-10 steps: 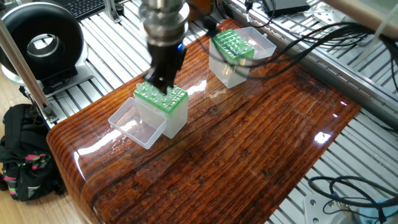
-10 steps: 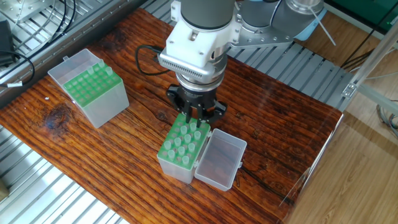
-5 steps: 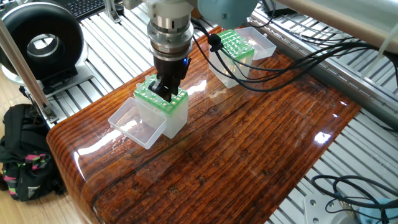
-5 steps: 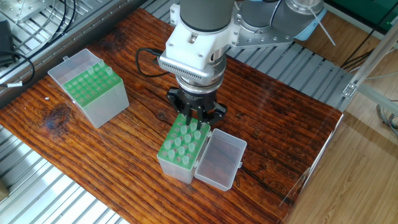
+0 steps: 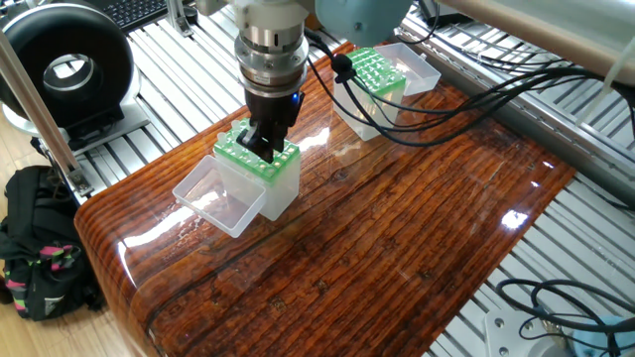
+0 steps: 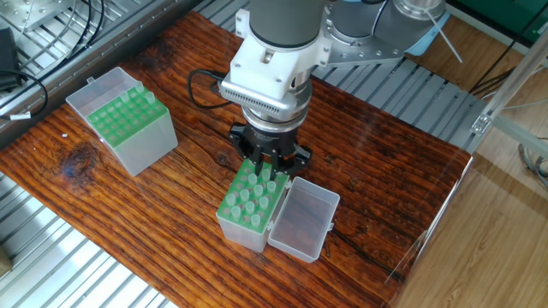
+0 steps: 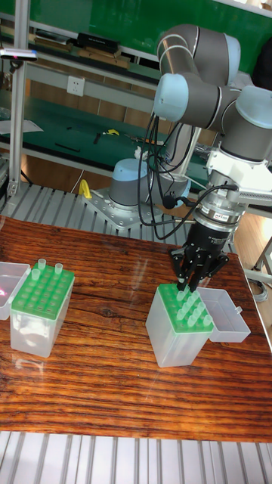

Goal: Transfer all large pipette tips from one holder to another

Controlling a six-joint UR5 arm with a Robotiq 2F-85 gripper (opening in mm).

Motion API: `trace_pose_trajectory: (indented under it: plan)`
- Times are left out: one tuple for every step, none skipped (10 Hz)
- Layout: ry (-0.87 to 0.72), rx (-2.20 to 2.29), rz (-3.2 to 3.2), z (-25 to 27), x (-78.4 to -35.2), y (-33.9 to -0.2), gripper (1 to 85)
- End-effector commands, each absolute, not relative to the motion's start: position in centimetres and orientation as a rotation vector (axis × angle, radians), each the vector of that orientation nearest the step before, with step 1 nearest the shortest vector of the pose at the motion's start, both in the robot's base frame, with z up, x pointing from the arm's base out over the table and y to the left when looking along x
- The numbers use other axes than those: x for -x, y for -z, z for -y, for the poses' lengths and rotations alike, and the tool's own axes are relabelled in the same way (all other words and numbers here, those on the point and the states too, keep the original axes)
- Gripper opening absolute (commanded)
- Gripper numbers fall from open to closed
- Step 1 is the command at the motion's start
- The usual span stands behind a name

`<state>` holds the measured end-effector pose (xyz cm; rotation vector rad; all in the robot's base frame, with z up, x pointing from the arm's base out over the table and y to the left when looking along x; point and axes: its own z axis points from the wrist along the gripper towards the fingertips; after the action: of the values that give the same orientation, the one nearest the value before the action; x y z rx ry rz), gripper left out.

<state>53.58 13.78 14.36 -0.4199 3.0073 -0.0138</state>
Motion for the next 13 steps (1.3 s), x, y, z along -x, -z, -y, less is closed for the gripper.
trace_pose_trajectory:
  plan:
    - [-0.001,0.416,-3.003,-14.04,-53.78,-14.44,28.7]
    - [-0.001,0.416,-3.003,-14.04,-53.76,-14.45,27.7]
    - [-0.001,0.416,-3.003,-14.04,-53.75,-14.46,26.7]
    - [0.001,0.416,-3.003,-14.00,-53.74,-14.46,25.0]
    - [0.004,0.416,-3.003,-13.96,-53.74,-14.46,24.0]
    - [0.004,0.416,-3.003,-13.96,-53.74,-14.46,22.3]
    - [0.004,0.414,-3.002,-13.97,-53.78,-14.47,21.0]
    - [0.004,0.414,-3.002,-13.99,-53.76,-14.50,20.0]
    - [0.001,0.409,-3.002,-14.14,-53.72,-14.57,19.0]
    - [0.007,0.403,-3.005,-14.19,-53.64,-14.64,14.7]
    - [0.012,0.396,-3.006,-14.22,-53.65,-14.73,12.0]
    - [0.007,0.394,-3.006,-14.38,-53.62,-14.87,10.3]
    - [0.000,0.391,-3.006,-14.64,-53.56,-15.17,10.0]
